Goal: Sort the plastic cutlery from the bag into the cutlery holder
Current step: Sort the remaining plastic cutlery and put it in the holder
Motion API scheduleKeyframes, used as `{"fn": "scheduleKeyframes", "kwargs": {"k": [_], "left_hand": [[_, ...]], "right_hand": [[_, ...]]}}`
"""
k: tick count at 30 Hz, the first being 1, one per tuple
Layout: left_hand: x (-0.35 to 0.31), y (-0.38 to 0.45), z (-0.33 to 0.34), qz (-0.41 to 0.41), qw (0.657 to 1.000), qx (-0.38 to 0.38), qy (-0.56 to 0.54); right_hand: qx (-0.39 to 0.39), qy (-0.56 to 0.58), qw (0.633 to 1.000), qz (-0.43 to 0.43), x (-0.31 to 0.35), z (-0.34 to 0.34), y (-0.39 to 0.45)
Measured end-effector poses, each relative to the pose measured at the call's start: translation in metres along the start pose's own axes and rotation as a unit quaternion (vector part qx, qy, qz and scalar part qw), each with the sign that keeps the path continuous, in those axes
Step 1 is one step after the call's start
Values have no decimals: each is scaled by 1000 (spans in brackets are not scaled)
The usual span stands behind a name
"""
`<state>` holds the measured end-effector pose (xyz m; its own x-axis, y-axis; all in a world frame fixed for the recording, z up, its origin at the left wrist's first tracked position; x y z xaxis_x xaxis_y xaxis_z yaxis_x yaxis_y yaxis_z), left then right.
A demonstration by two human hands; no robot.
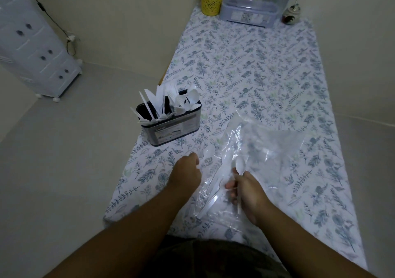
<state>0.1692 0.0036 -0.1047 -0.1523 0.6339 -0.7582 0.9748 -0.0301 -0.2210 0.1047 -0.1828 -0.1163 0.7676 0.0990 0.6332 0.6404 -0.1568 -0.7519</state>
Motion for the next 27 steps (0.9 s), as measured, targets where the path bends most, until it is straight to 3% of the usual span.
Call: {"fn": "scheduleKeyframes", "kwargs": {"k": [5,9,12,17,20,27], "left_hand": [[-20,-18,-2,-16,989,-1,-145],[-44,-42,26,-24,971,92,-219],[-51,-48,44,9,974,146,-175],[-41,-32,33,23,990,48,-127],[-26,-19,35,-9,994,50,-97],[-18,-17,38,-49,991,52,-116]], "right_hand": [[58,147,987,-11,7,4,-2],[82,118,989,-33,13,12,-11],[46,72,996,-31,6,4,-4],[-14,64,998,4,-5,-19,-5],[-42,15,999,2,-13,-28,-4],[0,100,995,5,-14,-24,-3]]}}
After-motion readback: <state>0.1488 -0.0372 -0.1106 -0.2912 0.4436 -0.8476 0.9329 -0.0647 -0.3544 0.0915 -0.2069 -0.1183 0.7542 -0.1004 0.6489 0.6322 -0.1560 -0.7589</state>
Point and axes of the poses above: each hand's wrist, its own y-axis towards the middle knuckle, its own z-axis out of the palm, x = y × z, the point moved 7 cm from there along y, towards the middle knuckle, and after that the axes turned 14 degrees about -y, right-handed, at the moved point
